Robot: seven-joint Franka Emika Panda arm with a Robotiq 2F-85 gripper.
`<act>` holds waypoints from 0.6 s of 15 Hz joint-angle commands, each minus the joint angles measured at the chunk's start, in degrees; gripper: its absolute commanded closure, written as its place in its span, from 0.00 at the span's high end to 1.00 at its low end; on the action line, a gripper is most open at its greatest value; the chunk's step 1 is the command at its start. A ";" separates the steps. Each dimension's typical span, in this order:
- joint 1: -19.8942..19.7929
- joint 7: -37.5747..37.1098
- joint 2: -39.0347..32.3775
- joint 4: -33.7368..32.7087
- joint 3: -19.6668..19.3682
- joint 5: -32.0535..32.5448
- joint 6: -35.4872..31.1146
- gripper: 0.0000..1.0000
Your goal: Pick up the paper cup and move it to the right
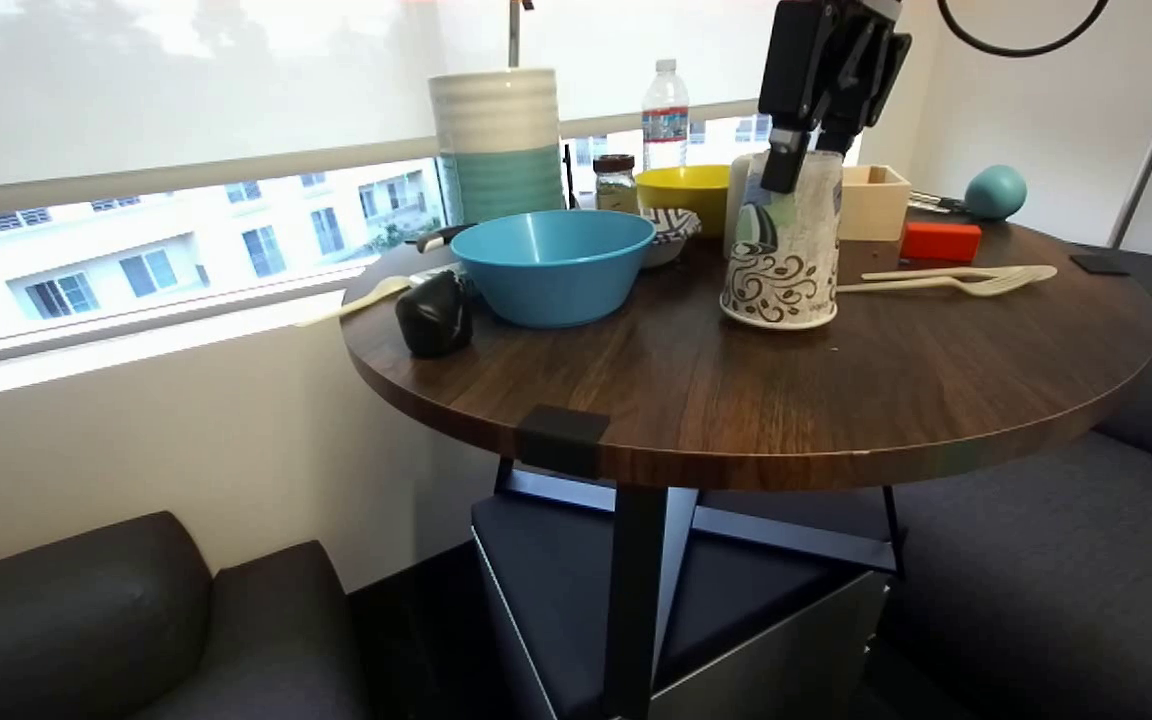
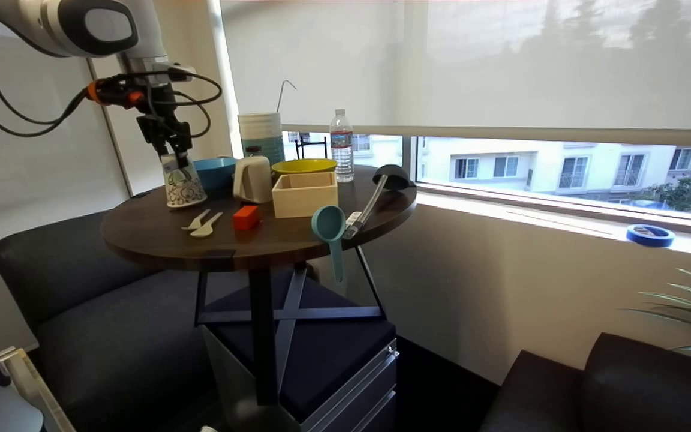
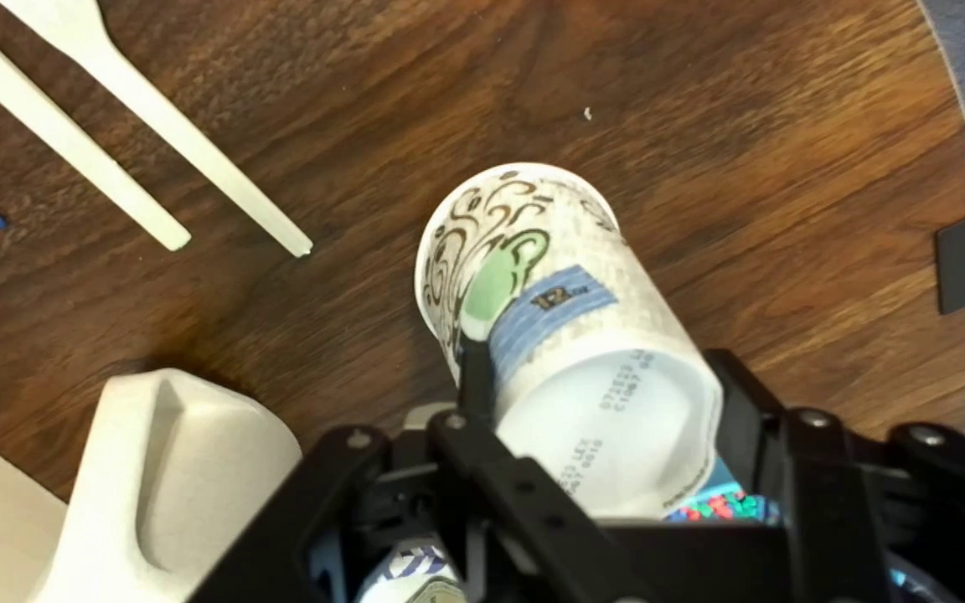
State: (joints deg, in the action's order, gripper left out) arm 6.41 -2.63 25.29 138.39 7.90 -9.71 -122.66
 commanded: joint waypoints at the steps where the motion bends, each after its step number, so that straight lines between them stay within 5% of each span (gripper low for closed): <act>1: 0.53 -0.81 2.43 -2.02 0.23 1.85 1.17 0.38; 9: 0.95 1.12 7.84 -0.97 -1.85 0.83 12.33 0.38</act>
State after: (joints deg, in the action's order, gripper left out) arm 6.58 -2.68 31.22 135.87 7.57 -8.30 -114.66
